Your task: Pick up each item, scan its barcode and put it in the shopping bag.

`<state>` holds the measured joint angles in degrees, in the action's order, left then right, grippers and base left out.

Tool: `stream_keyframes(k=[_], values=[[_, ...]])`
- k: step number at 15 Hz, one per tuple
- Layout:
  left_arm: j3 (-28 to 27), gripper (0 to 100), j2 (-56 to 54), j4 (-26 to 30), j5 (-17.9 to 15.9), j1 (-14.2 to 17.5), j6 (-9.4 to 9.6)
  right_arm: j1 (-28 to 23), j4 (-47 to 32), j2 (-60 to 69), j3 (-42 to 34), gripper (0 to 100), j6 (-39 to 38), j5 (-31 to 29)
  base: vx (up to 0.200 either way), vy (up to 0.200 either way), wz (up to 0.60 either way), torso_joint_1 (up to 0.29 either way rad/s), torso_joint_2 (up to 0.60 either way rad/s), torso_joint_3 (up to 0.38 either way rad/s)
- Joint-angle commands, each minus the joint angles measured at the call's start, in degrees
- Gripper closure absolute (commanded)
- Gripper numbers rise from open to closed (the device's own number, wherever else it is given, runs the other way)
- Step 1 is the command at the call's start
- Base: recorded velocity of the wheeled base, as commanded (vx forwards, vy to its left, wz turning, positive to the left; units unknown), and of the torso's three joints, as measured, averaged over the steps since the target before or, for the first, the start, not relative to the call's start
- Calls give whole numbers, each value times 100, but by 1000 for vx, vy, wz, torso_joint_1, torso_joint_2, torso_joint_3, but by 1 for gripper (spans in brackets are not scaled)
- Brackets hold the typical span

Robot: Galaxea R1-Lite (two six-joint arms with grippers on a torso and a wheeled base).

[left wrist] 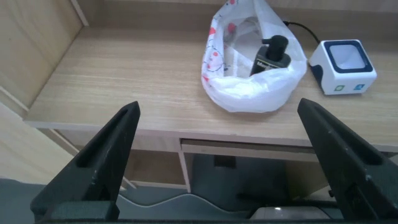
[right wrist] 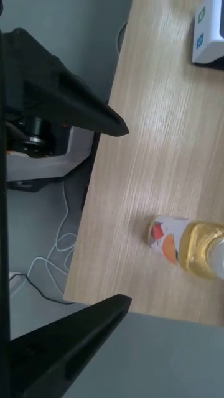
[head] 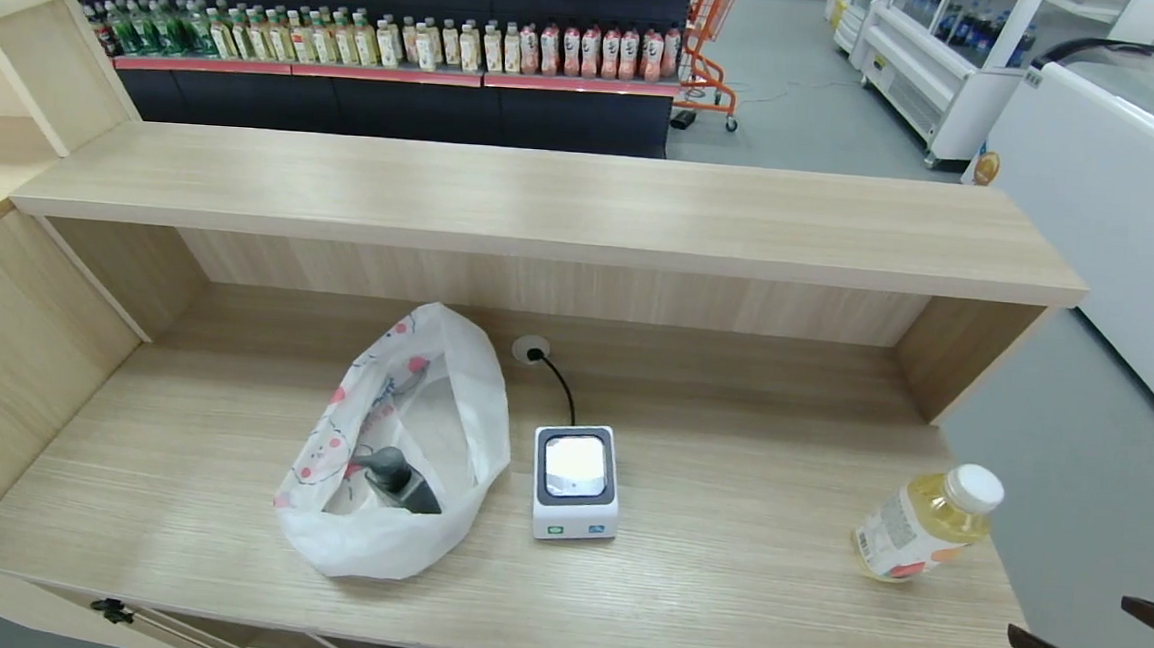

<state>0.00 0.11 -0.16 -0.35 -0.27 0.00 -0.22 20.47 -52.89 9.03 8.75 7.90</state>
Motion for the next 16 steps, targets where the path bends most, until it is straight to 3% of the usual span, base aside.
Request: stream_keyframes(k=[1, 5, 9, 16], values=[[0, 0, -2, -2, 0, 0, 0, 31, 10, 69, -86, 0, 4, 19, 0, -200, 0, 7, 2, -7], [0, 0, -2, -2, -9, 0, -18, -40, -25, 60, -446, 0, -5, -17, 0, -50, 0, 1, 1, 2], [0, 0, -2, -2, -9, 0, -18, -251, -605, -98, -490, 0, 4, -34, 0, 0, 0, 0, 0, 0], [0, 0, -2, -2, -9, 0, -18, -242, 98, -1504, 125, 0, -234, -342, 0, 0, 0, 0, 0, 0]])
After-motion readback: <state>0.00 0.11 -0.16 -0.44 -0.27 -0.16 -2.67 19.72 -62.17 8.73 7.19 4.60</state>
